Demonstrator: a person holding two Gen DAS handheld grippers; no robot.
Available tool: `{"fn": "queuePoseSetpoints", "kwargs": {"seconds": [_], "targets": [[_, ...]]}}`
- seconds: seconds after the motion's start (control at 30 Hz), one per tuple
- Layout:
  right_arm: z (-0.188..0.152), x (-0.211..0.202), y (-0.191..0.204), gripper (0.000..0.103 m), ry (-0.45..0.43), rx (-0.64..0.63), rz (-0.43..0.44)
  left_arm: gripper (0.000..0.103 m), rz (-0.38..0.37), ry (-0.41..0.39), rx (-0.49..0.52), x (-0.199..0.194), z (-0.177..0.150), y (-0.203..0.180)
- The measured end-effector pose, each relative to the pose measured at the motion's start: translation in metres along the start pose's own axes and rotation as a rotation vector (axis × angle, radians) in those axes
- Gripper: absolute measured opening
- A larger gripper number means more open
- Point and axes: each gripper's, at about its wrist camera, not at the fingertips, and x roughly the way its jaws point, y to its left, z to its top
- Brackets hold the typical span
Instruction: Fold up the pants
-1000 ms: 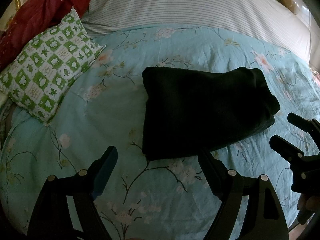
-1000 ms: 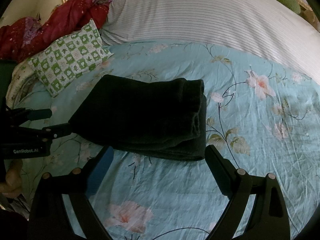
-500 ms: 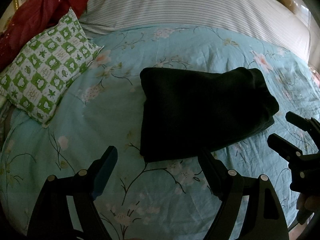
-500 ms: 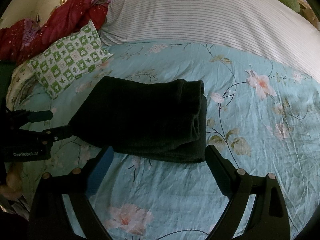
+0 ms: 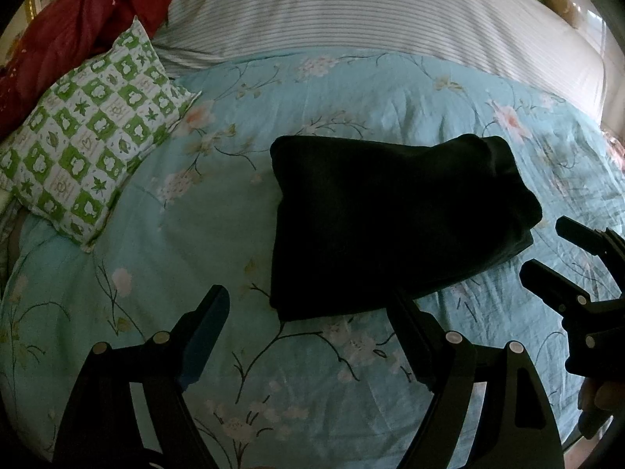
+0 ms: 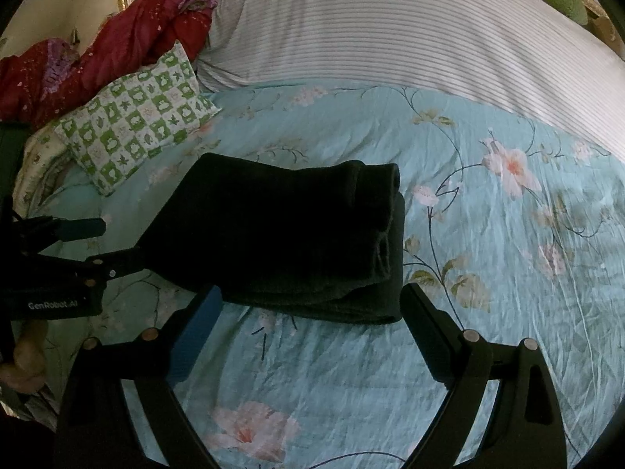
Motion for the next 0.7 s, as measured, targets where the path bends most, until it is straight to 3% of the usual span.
{"fn": "queuePoseSetpoints", "kwargs": {"seconds": [0.7], "targets": [[0.009,-0.002,-0.005,0.093,-0.018,0.019,-0.012,0.083,0.006,-0.047,0.015,-0.010,0.013,-0.007]]}}
